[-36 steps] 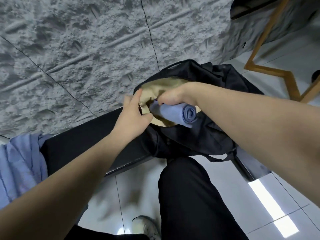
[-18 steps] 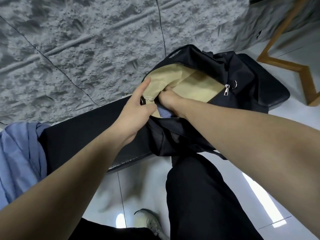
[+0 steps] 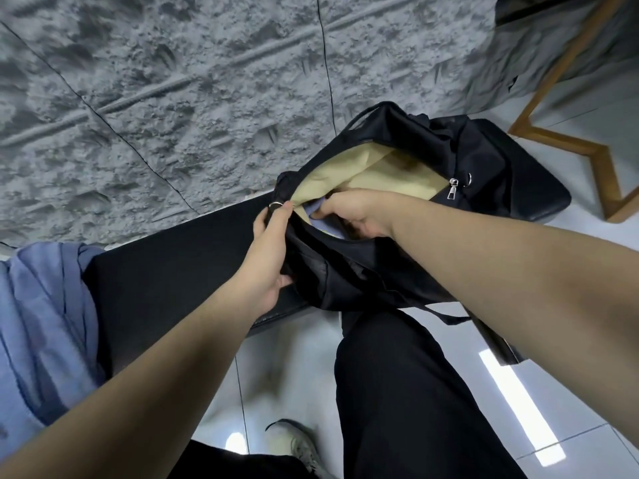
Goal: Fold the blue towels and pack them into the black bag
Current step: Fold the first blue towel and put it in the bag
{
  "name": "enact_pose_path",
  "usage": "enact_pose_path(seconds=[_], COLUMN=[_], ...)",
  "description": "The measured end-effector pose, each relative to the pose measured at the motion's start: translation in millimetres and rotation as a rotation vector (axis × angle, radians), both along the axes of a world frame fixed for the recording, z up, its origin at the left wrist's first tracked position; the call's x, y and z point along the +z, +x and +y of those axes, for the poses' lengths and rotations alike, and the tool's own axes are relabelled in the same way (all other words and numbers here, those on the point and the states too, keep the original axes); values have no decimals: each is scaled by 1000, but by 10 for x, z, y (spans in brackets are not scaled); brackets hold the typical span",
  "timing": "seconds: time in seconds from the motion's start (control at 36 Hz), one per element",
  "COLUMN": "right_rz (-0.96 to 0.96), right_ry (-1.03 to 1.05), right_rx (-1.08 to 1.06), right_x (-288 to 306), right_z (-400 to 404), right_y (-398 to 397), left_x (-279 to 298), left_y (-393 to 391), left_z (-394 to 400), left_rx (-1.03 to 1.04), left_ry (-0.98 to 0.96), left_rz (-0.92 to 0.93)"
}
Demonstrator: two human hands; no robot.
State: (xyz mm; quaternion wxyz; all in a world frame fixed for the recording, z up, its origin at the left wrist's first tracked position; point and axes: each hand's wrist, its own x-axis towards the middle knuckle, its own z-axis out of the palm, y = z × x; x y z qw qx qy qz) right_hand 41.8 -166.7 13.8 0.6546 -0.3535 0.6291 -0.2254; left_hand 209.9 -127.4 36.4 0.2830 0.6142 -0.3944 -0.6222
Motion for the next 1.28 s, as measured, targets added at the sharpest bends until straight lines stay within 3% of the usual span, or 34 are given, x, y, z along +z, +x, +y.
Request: enact_pose_path(seconds=[0.22,0.36,0.44,0.64,0.86,1.0,1.11,1.28], right_rz=[7,343,421,357,473,528,391,354], right_ry=[74,-88,-127,-126,-278,-223,-214,-200], right_rx=[72,281,303,245,198,259,143,161], right_x=[133,280,273,185,203,151,130,131], right_z=[134,251,260,318,291,252,297,312], right_y=[60,77,91,33,64,137,94,75], left_x=[62,72,70,32,61,43,26,23], left_y=[-84,-94,-112,-130,-119,-112,-80,-76], left_z=[-83,-131,-149,-172,-184,-175,-191,-207], left_rx=[-82,20,11,-8,-2,-3,-6,-34], left_ry=[65,-66,-69,-13,-10,4,15,45], left_rz=[53,-97,-78,-7,-7,19,28,8])
